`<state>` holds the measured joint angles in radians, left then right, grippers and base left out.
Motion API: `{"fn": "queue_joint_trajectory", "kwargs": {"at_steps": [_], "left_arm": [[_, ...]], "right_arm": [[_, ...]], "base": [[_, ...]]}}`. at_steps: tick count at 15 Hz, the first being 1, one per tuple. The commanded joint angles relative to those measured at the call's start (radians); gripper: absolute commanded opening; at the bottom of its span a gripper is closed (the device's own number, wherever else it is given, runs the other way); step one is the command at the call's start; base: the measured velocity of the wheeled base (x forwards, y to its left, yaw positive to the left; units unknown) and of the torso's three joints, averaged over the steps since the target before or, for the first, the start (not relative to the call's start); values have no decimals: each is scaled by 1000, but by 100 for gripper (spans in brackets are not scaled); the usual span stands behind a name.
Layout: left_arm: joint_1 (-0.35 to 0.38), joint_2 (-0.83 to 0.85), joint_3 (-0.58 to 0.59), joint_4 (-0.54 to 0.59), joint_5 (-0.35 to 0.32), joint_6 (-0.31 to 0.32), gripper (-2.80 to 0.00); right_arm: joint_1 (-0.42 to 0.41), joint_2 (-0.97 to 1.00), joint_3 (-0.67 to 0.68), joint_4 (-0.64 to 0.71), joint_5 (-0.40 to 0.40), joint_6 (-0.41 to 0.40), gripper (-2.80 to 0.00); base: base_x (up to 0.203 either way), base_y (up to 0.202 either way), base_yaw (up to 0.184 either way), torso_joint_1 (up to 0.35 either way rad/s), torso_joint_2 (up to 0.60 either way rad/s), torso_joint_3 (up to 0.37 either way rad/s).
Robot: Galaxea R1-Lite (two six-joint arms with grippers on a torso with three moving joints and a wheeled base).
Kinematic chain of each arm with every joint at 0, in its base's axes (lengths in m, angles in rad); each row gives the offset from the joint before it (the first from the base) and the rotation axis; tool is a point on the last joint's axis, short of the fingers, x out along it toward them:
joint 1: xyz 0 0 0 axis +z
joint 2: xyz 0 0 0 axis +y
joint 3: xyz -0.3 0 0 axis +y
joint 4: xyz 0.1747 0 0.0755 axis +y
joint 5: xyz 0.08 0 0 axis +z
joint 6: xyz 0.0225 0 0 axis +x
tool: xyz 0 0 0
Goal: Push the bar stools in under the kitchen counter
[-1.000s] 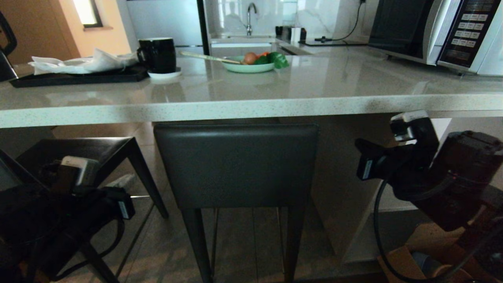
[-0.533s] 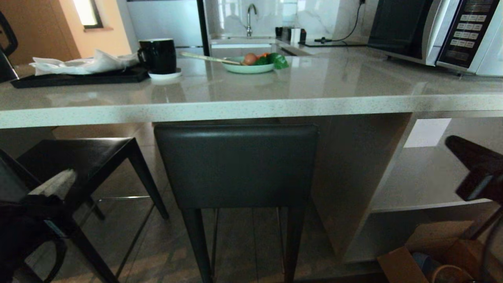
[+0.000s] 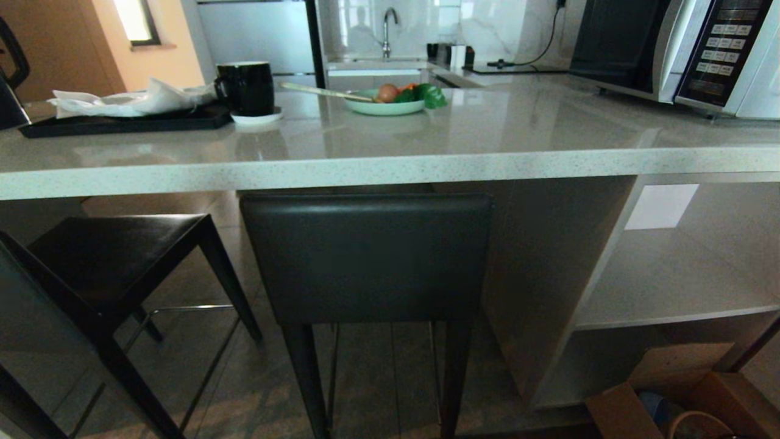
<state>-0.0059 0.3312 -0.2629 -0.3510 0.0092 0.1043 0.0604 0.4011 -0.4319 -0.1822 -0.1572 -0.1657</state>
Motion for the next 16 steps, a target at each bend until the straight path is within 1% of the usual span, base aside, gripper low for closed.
{"fn": "queue_joint_trajectory", "kwargs": {"at_steps": [1,2,3,4,5,7,8,9,10,11,12,14,16], "left_arm": [[7,-288,-25,301,-5,2,-280],[7,-324,-15,351,2,3,-280],[7,-330,25,372,15,5,-280],[7,-327,76,366,19,8,-280],[7,-326,135,336,21,13,-280],[7,-326,250,262,15,17,-280],[6,-325,268,300,2,12,-280],[6,-325,261,384,-10,9,-280],[6,-325,261,392,-18,11,-280],[6,-325,263,357,-26,6,-280],[4,-325,263,357,-26,1,-280],[5,-325,263,357,-20,-48,-280],[6,-325,263,357,-14,-58,-280]], "right_arm": [[-44,-272,-1,203,33,-10,-280],[-52,-338,13,283,46,-15,-280],[-58,-389,47,353,55,-19,-280],[-61,-404,93,372,60,-19,-280],[-63,-403,146,377,63,-17,-280],[-65,-402,280,323,67,-20,-280],[-64,-401,359,255,81,-15,-280],[-64,-401,410,158,137,8,-280],[-64,-401,421,141,168,21,-280],[-63,-401,421,196,193,33,-280],[-60,-401,421,224,209,41,-280],[-60,-401,421,222,209,45,-280],[-60,-401,421,222,209,45,-280]], "base": [[0,0,0,0,0,0],[0,0,0,0,0,0],[0,0,0,0,0,0],[0,0,0,0,0,0],[0,0,0,0,0,0],[0,0,0,0,0,0],[0,0,0,0,0,0],[0,0,0,0,0,0],[0,0,0,0,0,0],[0,0,0,0,0,0],[0,0,0,0,0,0],[0,0,0,0,0,0],[0,0,0,0,0,0]]}}
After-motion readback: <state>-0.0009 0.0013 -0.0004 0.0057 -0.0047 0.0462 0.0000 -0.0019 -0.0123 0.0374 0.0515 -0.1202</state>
